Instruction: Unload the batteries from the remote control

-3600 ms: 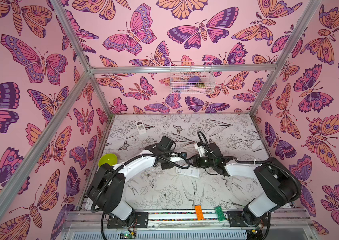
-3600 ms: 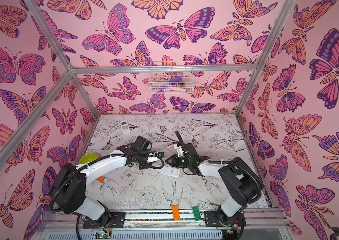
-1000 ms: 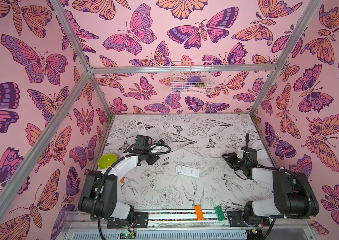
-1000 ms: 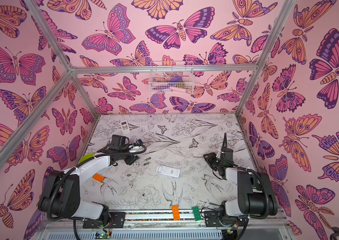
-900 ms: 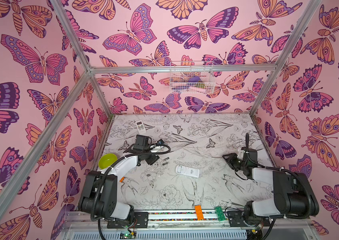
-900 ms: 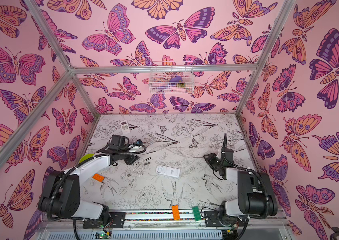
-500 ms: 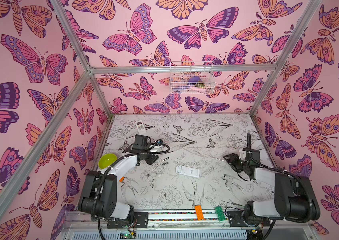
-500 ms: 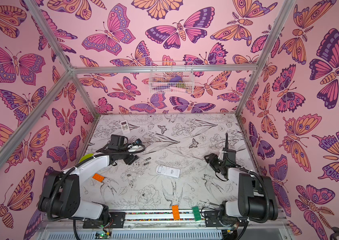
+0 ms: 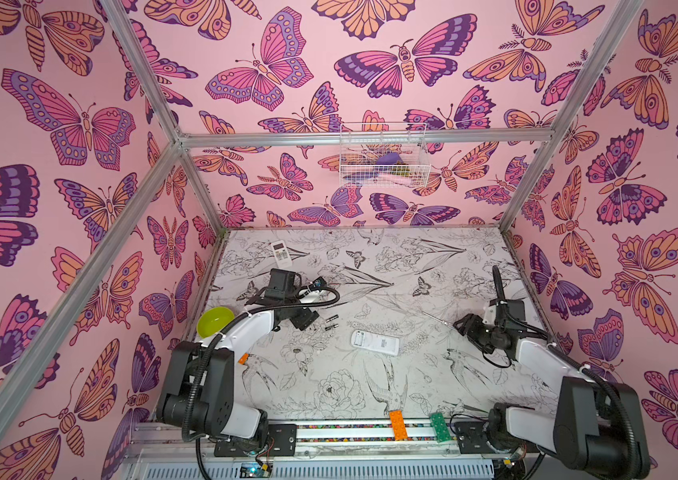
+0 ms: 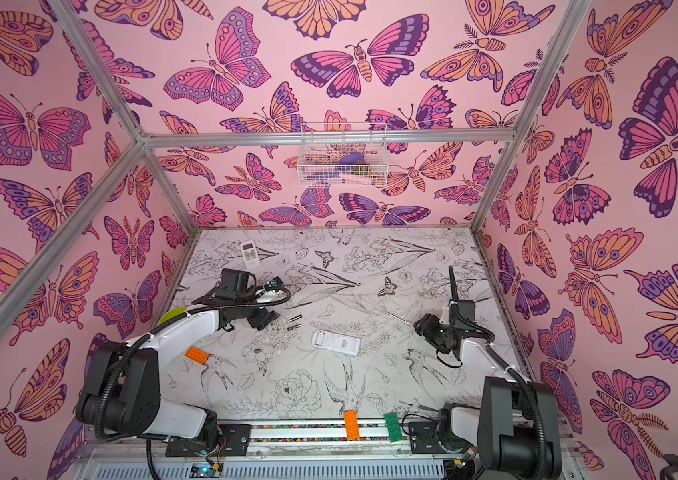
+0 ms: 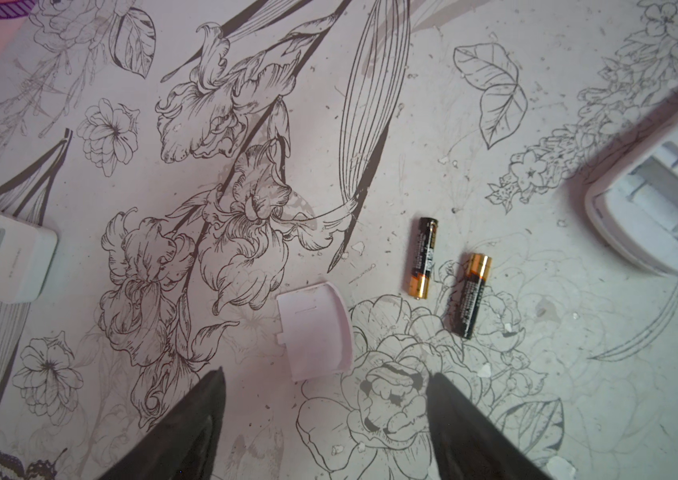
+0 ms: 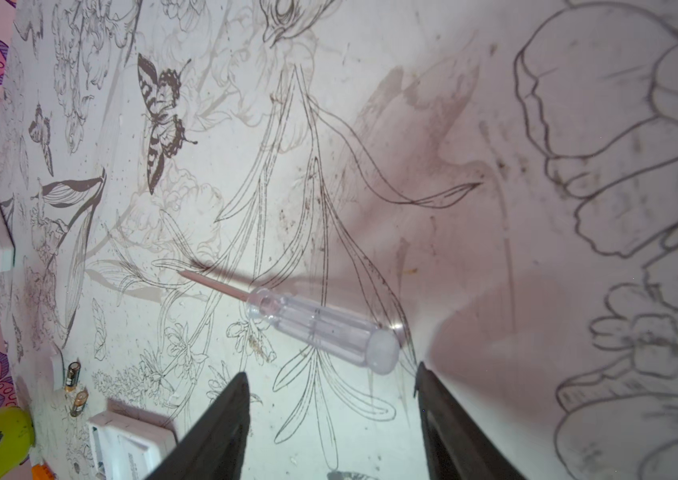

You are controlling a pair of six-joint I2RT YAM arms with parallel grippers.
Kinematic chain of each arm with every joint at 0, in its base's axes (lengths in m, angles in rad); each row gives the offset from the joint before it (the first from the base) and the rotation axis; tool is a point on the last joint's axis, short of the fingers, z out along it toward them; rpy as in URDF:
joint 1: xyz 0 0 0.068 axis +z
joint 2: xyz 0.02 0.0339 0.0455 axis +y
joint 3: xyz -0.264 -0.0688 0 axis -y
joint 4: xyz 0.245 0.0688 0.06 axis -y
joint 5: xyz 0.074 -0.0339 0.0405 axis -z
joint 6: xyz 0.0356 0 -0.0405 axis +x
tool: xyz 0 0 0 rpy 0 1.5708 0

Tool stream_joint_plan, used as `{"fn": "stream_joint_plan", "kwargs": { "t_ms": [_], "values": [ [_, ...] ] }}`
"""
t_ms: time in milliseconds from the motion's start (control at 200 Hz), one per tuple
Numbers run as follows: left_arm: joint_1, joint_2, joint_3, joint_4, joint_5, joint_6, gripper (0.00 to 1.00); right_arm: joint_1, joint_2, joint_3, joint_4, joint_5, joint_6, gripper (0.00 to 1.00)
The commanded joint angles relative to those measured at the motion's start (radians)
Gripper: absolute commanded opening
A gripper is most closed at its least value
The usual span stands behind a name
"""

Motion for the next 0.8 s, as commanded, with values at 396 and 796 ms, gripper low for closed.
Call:
{"fn": "stream_joint_plan", "kwargs": {
  "t_ms": [396,796],
  "values": [
    [0.048,-0.017,0.025,-0.014,0.003,-0.034,0.95,0.207,-0.166,0.07,-0.037,0.156,-0.186,0.64],
    [0.13,-0.05,0.012,-0.007,0.05,-0.104,1.0,0.58,0.072,0.245,-0.002,0.102,-0.524,0.73]
  ]
}}
